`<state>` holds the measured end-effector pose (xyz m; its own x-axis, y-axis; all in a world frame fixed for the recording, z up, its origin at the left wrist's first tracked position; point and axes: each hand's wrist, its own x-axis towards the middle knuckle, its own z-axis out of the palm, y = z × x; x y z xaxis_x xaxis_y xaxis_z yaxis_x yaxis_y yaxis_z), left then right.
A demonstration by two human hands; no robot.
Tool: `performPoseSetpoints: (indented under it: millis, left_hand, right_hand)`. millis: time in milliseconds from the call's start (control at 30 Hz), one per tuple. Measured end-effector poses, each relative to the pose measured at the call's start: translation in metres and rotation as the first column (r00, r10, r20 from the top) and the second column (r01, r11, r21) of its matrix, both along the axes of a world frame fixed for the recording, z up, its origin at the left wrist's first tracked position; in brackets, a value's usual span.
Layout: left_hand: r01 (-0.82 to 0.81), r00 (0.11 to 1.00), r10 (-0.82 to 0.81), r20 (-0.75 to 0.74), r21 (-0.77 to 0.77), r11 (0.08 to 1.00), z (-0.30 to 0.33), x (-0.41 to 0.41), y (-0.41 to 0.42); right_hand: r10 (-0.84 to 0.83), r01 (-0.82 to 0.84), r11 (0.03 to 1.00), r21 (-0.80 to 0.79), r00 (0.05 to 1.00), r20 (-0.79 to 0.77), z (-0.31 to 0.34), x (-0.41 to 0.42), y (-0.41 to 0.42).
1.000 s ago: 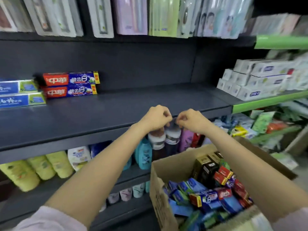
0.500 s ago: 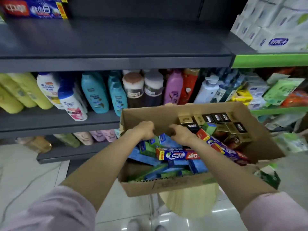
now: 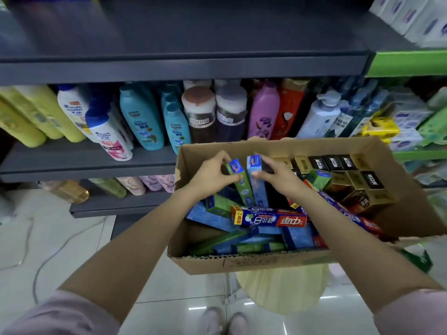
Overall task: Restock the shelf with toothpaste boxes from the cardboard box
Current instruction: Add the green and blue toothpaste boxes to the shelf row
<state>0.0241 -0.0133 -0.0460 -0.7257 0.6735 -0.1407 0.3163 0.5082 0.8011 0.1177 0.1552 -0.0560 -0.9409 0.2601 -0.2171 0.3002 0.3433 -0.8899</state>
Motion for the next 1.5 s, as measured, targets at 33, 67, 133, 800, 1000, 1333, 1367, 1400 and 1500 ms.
performPoseSetpoints:
  millis: [33,67,133,800,1000,1333,1367,1400,1500]
  left_hand:
    - [-0.053,0.997,0.047,0.055,0.118,0.992,0.01,0.002,0.001]
    - [-0.098,0.991,0.075,0.107,0.23,0.968,0.019,0.005,0.003]
    - [-0.147,0.984,0.103,0.142,0.348,0.926,0.04,0.01,0.006]
    - [-0.081,0.992,0.065,0.111,0.146,0.986,0.226,0.003,-0.068]
    - [-0.286,0.955,0.294,0.032,0.354,0.89,0.25,-0.03,-0.095]
    - [-0.431,0.874,0.485,0.03,0.51,0.745,0.275,-0.141,-0.148]
    - [-0.427,0.87,0.494,0.006,0.513,0.745,0.277,-0.152,-0.149]
    - [-0.426,0.863,0.505,-0.02,0.51,0.748,0.279,-0.162,-0.149]
    - [-0.416,0.85,0.52,-0.088,0.496,0.763,0.288,-0.194,-0.148]
  right_hand:
    - [-0.032,0.027,0.997,-0.078,0.998,-0.06,0.013,0.002,-0.001]
    - [-0.065,0.05,0.989,-0.142,0.992,-0.108,0.025,0.003,-0.003]
    - [-0.125,0.084,0.968,-0.237,0.978,-0.165,0.044,0.005,-0.008]
    - [-0.206,-0.081,0.806,-0.586,0.89,-0.406,0.196,-0.033,-0.085]
    - [-0.064,-0.168,0.838,-0.519,0.915,-0.399,0.23,-0.073,-0.124]
    - [0.005,-0.123,0.97,-0.208,0.871,-0.491,0.266,-0.167,-0.152]
    - [0.038,-0.133,0.978,-0.158,0.866,-0.498,0.269,-0.177,-0.153]
    - [0.068,-0.144,0.983,-0.115,0.862,-0.503,0.273,-0.188,-0.153]
    - [0.158,-0.097,0.984,0.149,0.858,-0.488,0.283,-0.227,-0.15]
